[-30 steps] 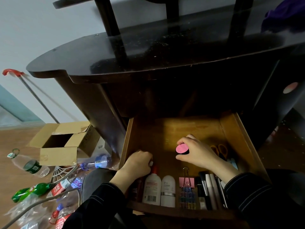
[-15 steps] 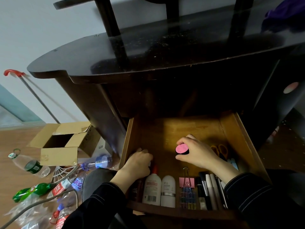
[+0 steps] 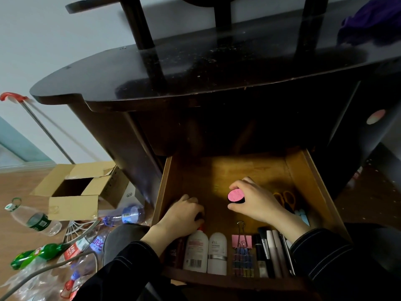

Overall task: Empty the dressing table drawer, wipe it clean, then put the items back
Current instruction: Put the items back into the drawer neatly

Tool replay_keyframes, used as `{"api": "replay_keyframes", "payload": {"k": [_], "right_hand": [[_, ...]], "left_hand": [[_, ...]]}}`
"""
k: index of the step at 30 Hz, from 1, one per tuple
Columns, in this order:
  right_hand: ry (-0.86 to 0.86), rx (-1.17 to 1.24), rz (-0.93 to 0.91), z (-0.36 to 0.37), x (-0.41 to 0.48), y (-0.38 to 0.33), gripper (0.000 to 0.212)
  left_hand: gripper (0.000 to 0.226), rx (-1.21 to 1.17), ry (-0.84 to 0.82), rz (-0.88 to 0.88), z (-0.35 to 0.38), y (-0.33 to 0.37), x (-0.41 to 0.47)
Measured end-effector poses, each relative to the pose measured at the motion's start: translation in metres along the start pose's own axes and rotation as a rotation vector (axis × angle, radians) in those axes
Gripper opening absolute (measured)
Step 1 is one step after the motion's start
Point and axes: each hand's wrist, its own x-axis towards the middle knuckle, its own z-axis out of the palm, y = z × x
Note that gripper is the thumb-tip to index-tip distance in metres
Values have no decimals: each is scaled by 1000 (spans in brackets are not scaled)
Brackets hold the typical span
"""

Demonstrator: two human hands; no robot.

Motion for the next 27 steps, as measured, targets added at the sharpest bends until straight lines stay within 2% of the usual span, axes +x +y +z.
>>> {"api": "replay_keyframes", "payload": {"k": [4, 10, 14, 23, 27], "right_hand": [[-3, 10, 16, 0, 0, 0, 53], [-35, -5, 45, -4, -1, 5, 55], [-61, -32, 78, -16, -8, 16, 55], [-267, -294, 66, -34, -25, 49, 57], [-322, -361, 20, -30, -26, 48, 56]], "left_hand": [[25, 14, -38, 63, -1, 3, -2], [24, -16, -27, 62, -1, 3, -2], [30, -20, 34, 98, -2, 9, -2], [24, -242, 132, 234, 3, 58, 29], [20, -310, 135, 239, 9, 53, 29]]}}
